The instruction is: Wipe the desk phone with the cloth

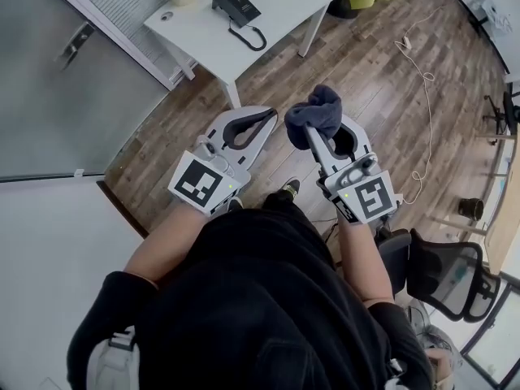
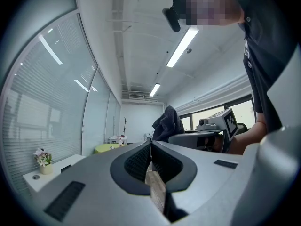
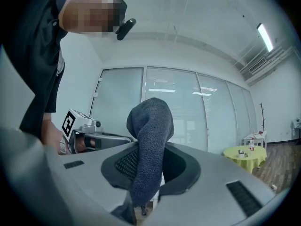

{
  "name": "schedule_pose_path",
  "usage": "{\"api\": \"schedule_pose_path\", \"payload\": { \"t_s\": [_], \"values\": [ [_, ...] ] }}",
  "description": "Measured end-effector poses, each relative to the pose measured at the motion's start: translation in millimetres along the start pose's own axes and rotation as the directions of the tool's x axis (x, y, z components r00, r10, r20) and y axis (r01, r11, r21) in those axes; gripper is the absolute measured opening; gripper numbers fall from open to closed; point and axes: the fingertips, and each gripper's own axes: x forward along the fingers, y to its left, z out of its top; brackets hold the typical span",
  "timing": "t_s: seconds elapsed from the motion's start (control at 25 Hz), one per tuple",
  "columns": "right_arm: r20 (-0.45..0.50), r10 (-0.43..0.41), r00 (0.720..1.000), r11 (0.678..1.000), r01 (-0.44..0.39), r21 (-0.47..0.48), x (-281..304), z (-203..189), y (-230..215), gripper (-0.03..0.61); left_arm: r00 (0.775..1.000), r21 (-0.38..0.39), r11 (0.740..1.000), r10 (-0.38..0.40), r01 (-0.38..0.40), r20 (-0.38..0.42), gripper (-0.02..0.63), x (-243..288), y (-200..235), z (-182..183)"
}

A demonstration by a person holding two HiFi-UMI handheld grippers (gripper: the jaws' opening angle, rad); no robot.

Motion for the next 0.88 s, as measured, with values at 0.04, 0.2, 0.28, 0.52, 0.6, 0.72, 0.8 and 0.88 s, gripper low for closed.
{"api": "schedule_pose_path", "payload": {
  "t_s": [0.04,0.2,0.28,0.52,0.6,0.72,0.8,0.88],
  "values": [
    [0.001,0.007,1.0,1.0,-0.007,0.001,0.1,-0.2,-11.3,0.103,1.0,-0.001,1.0,0.006,-0.006,-0.002,0.011,10.7,1.3,1.1],
    [0.004,0.033,0.999,0.999,-0.033,0.005,-2.0,-0.1,-55.3,0.103,1.0,0.006,1.0,0.028,-0.028,-0.004,0.011,53.5,3.3,5.4],
    [0.004,0.047,0.999,0.999,-0.047,0.007,-2.5,-0.6,-74.8,0.103,0.999,0.006,0.999,0.042,-0.041,-0.016,0.011,72.3,5.5,4.1],
    [0.003,0.084,0.996,0.996,-0.084,0.012,-10.3,-4.5,-124.9,0.103,0.996,0.002,0.996,0.09,-0.09,-0.003,0.011,122.0,5.4,9.2],
    [0.008,0.099,0.995,0.995,-0.099,0.013,-11.5,-4.6,-139.4,0.103,0.995,0.002,0.995,0.104,-0.104,-0.005,0.011,136.0,5.3,9.9],
    [0.013,0.111,0.994,0.993,-0.111,0.024,-13.2,-6.9,-158.0,0.103,0.993,0.003,0.993,0.121,-0.121,-0.009,0.011,153.5,5.9,7.9],
    [0.004,0.106,0.994,0.994,-0.106,0.023,-13.2,-9.8,-170.1,0.103,0.992,0.003,0.992,0.127,-0.126,-0.015,0.011,163.3,7.5,5.9],
    [0.002,0.111,0.994,0.994,-0.111,0.023,-8.8,-11.8,-179.4,0.103,0.991,0.001,0.991,0.134,-0.134,-0.021,0.011,171.2,13.0,4.2]
  ]
}}
